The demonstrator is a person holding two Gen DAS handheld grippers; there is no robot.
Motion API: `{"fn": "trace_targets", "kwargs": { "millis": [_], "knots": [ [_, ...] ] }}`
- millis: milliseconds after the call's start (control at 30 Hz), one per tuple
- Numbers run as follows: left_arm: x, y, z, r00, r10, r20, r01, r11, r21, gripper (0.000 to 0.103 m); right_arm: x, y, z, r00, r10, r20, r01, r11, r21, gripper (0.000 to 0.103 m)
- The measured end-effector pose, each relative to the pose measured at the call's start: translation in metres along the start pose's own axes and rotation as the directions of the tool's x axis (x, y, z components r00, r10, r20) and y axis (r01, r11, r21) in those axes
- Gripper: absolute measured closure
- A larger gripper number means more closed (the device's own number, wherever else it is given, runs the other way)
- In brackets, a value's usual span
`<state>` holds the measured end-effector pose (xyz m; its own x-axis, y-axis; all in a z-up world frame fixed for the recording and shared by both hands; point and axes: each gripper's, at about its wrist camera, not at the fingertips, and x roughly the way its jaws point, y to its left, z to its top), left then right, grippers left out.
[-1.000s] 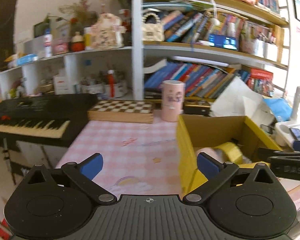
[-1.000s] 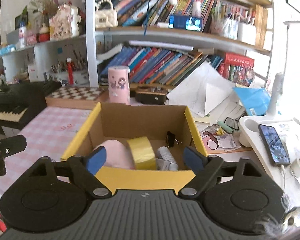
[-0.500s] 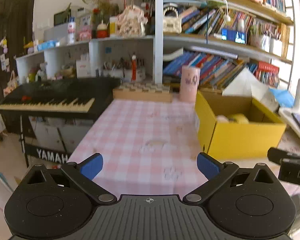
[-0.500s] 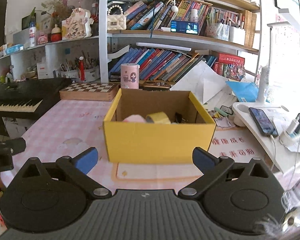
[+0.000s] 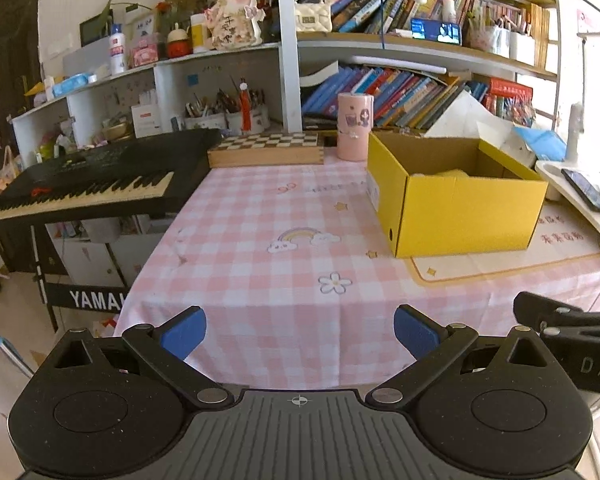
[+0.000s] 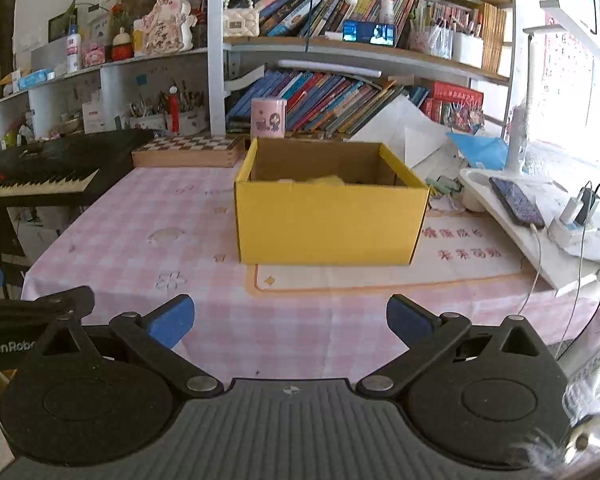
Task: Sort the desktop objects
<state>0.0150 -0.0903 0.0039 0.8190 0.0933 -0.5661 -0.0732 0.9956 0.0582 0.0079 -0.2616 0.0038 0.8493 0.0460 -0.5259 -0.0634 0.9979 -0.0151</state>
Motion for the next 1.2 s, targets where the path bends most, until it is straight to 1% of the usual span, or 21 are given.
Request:
{"fn": "trace_targets", "kwargs": {
  "millis": [100, 400, 700, 1200],
  "knots": [
    [0.000, 0.003, -0.003, 1.000, 0.006, -0.013, -0.006, 1.000, 0.004, 0.002, 0.000, 0.003, -0.006, 1.000, 0.009, -0.019, -0.009, 1.000, 0.006, 0.000],
    [-0.005, 0.012, -0.005, 0.999, 0.026, -0.023, -0.026, 1.000, -0.006, 0.002, 0.002, 0.009, -0.007, 0.999, 0.031, -0.035, -0.030, 0.999, 0.023, 0.000],
    [-0.007, 0.016, -0.006, 0.999, 0.027, -0.027, -0.028, 1.000, -0.007, 0.002, 0.000, 0.010, -0.009, 0.998, 0.031, -0.057, -0.030, 0.999, 0.021, 0.000],
    [-0.008, 0.017, -0.006, 0.999, 0.013, -0.044, -0.013, 1.000, 0.000, 0.002, -0.001, 0.012, -0.011, 0.997, 0.028, -0.069, -0.027, 0.999, 0.028, 0.000]
  ]
}}
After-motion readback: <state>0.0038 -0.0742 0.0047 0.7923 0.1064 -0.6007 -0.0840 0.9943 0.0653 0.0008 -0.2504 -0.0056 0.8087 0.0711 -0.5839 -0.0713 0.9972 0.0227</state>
